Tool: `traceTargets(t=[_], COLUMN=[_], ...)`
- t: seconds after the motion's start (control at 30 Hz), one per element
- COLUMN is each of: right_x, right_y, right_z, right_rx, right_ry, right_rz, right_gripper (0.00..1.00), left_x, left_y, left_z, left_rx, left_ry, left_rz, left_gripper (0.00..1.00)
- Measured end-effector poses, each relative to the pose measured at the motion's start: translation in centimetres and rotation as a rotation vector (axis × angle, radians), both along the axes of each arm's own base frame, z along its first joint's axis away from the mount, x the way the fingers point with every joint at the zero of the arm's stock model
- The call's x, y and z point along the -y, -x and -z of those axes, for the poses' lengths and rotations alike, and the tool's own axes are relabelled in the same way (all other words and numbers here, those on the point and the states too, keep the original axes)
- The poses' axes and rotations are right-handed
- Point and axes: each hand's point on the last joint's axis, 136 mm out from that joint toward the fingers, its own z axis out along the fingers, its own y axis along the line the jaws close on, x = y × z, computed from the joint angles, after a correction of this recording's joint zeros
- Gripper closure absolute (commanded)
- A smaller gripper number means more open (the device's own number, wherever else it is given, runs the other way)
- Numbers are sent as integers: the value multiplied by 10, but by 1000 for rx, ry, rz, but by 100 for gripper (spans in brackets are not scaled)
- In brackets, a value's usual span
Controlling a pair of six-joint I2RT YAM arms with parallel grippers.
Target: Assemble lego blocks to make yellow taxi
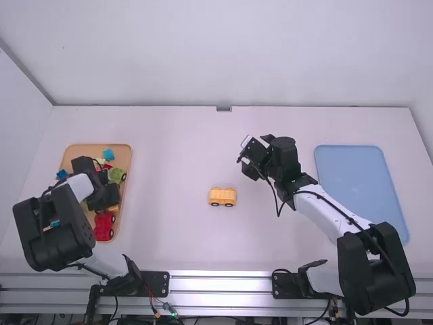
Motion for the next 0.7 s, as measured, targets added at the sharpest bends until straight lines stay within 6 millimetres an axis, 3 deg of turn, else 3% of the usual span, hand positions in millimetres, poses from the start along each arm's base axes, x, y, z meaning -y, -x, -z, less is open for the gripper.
traceTargets(t=[0.2, 0.23, 0.33, 0.63, 0.7], right_x=[0, 0, 0, 2, 2], right_y=[1, 1, 5, 14, 15], right_z=[1, 2, 7, 19, 20], right_rx=[-6, -9, -36, -96, -104], right_ry=[2, 2, 8, 21, 14], right_rz=[0, -1, -7, -15, -8], right_gripper=[1, 1, 1, 1, 1], left_x=[8, 13, 54, 176, 196], left_y=[-20, -25, -39, -56, -54], left_z=[-32, -37, -55, -72, -75], left_rx=[86, 108, 180, 247, 255], left_ry=[-12, -9, 36, 55, 45], left_rz=[69, 100, 334, 1010, 1133], left_gripper=[83, 87, 98, 99, 99])
